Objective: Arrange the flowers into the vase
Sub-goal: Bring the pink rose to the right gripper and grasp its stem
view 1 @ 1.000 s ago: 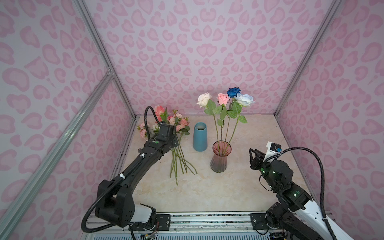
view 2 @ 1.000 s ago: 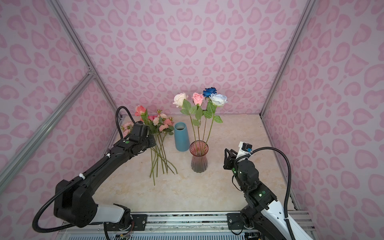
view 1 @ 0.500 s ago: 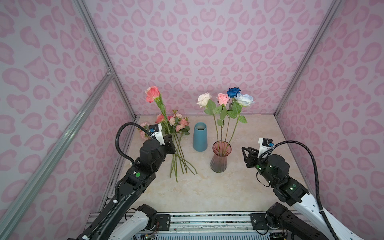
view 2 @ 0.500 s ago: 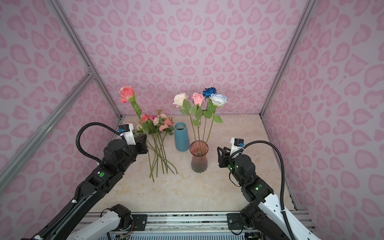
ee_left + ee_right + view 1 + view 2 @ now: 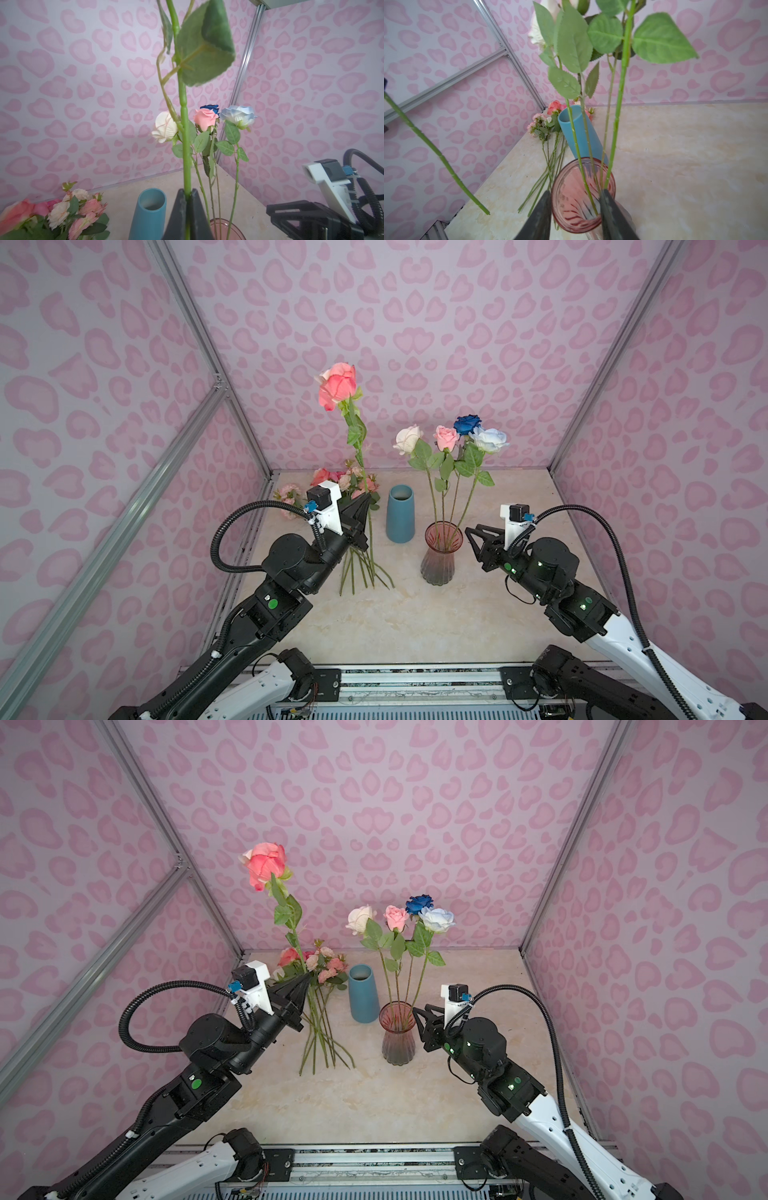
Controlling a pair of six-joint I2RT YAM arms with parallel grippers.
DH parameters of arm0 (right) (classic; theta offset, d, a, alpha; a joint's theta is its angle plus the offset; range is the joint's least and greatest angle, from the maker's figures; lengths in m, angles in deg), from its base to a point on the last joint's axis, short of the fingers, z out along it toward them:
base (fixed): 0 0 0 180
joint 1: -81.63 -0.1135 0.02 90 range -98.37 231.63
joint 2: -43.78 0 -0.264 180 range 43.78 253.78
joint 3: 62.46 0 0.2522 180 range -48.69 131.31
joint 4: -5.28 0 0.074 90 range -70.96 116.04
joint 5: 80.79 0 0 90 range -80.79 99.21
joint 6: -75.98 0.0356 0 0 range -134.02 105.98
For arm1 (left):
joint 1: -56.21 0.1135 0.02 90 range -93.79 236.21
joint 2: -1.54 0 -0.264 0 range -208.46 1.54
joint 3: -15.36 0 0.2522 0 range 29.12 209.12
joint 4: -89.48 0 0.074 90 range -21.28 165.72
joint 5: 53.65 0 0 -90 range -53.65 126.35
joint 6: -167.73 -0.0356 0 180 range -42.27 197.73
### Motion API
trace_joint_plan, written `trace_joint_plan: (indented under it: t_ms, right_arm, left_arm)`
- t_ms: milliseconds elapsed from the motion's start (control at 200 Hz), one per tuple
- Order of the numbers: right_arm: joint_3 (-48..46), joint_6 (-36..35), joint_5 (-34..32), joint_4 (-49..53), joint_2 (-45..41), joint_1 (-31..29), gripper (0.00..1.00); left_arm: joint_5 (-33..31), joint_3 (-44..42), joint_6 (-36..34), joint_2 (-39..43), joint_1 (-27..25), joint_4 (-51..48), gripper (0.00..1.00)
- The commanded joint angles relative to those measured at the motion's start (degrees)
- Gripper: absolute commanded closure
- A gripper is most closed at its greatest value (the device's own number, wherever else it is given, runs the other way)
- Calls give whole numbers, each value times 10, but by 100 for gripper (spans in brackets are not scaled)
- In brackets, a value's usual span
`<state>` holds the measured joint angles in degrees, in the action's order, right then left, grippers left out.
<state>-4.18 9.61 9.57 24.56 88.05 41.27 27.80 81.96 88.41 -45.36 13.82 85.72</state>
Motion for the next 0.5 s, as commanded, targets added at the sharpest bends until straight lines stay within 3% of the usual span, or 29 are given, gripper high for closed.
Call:
trace_joint_plan:
  t_ms: [0, 160, 495]
  right_arm:
    - [26, -31, -27, -16, 16, -41, 60]
    - [60, -45, -7, -53, 49, -92, 58]
    - [96, 3, 111, -146, 138, -107, 56]
  left_arm:
    - [31, 21, -18, -18, -9, 37, 97]
    - [71, 46, -11, -43, -19, 43, 97]
    - [76, 60, 3, -115, -50, 86, 97]
